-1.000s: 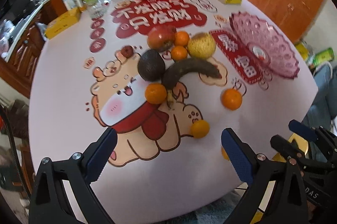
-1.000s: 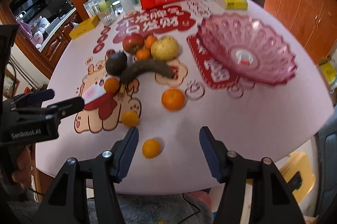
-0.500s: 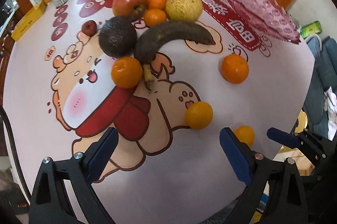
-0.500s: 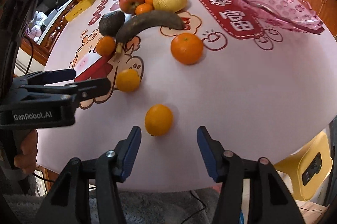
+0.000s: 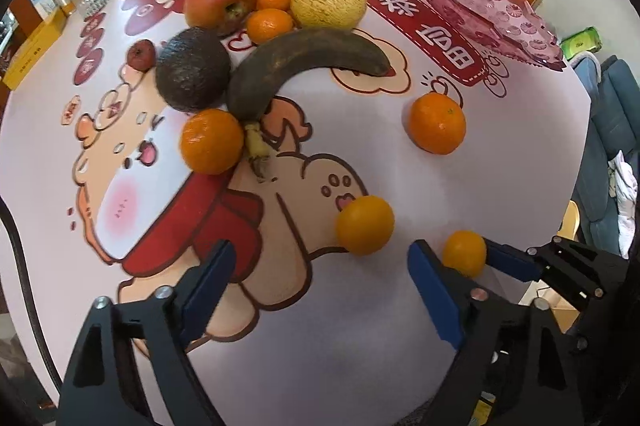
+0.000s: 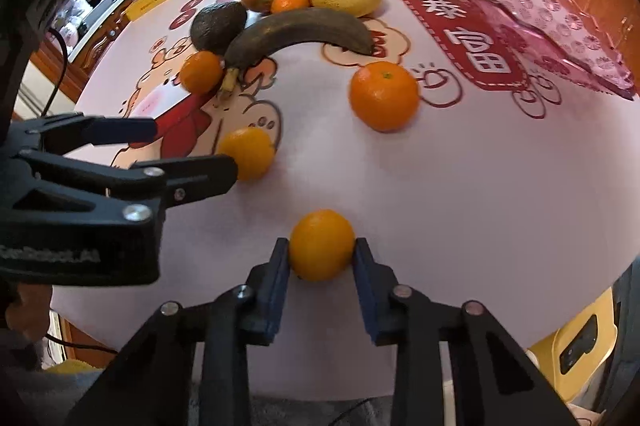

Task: Organize fruits
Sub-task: 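Lower the right gripper onto the loose mandarin and close it, then carry the mandarin into the pink bowl and open the right gripper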

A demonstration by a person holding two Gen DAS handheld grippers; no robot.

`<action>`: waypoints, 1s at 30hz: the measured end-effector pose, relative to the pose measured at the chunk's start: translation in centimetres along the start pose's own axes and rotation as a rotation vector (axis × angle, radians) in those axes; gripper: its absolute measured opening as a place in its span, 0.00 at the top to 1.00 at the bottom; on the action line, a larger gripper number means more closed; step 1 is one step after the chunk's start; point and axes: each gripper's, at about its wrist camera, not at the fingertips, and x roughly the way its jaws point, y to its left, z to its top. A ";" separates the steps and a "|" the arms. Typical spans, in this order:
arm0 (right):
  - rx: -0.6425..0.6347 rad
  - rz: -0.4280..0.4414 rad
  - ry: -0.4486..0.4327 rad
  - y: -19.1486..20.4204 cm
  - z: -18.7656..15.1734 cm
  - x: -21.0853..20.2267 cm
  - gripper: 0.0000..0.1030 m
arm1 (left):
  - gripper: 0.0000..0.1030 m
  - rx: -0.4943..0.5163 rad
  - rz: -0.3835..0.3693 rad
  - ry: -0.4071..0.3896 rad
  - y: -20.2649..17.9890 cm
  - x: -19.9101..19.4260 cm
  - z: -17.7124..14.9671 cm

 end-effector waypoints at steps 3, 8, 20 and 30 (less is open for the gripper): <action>0.013 -0.012 -0.007 -0.6 -0.1 -0.5 0.69 | 0.34 0.002 -0.022 0.022 -0.3 1.0 0.3; 0.030 -0.034 0.001 -1.4 -0.1 -0.7 0.69 | 0.48 0.021 -0.044 0.042 -1.0 2.2 0.8; 0.039 -0.047 -0.019 -2.9 0.6 -1.9 0.70 | 0.71 0.106 0.000 -0.018 -3.6 1.7 1.8; -0.007 -0.082 -0.130 -5.4 3.8 -7.2 0.70 | 0.71 0.113 0.002 -0.186 -7.3 -5.3 6.6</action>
